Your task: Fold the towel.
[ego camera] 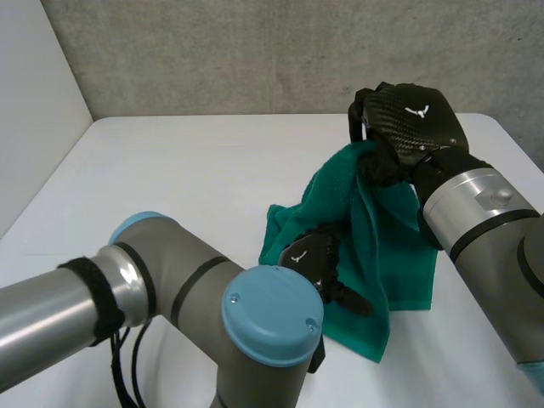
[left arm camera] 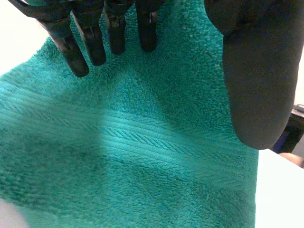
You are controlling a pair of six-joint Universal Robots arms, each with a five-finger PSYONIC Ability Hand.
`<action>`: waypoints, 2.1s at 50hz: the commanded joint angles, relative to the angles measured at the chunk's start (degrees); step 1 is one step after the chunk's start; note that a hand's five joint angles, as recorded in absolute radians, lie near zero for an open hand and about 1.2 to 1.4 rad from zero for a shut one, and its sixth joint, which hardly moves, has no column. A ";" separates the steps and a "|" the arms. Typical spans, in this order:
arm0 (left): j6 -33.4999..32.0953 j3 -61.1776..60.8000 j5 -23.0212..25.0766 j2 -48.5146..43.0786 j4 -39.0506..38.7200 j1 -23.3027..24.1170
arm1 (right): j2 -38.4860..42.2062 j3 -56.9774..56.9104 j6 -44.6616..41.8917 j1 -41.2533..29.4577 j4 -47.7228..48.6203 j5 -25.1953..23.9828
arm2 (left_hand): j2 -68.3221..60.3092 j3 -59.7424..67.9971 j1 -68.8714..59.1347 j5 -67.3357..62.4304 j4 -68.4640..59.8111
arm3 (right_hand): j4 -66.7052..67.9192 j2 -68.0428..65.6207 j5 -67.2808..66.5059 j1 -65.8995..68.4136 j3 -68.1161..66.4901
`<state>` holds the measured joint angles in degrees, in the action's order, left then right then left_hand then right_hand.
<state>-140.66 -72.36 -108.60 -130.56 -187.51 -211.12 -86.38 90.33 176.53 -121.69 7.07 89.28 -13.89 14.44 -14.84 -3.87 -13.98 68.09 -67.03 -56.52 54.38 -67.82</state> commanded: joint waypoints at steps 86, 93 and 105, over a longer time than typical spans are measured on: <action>-37.32 -13.34 11.66 41.61 6.72 -25.22 | 23.69 -6.74 -2.08 18.94 -13.05 -21.16 | -66.11 65.56 -65.16 -66.13 -66.02 | -55.50 54.43 53.92 -41.78 55.23; -37.32 -5.62 11.48 42.40 8.65 -22.32 | 27.75 -8.15 -0.40 18.24 -12.70 -21.87 | -66.11 65.56 -65.16 -66.13 -66.02 | -52.81 51.74 51.24 -39.09 52.54; -37.41 -3.67 11.13 43.72 8.74 -22.23 | 30.75 -10.88 7.24 15.86 -5.93 -20.20 | -66.11 65.56 -65.16 -66.13 -66.02 | 11.91 -12.97 -13.48 25.62 -12.18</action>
<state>-177.87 -75.71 -97.39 -87.84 -178.76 -232.75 -55.72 80.56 180.28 -106.15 -0.47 68.15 -68.65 68.20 -64.94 -54.54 -68.81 62.54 -63.72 -51.00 54.50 -62.51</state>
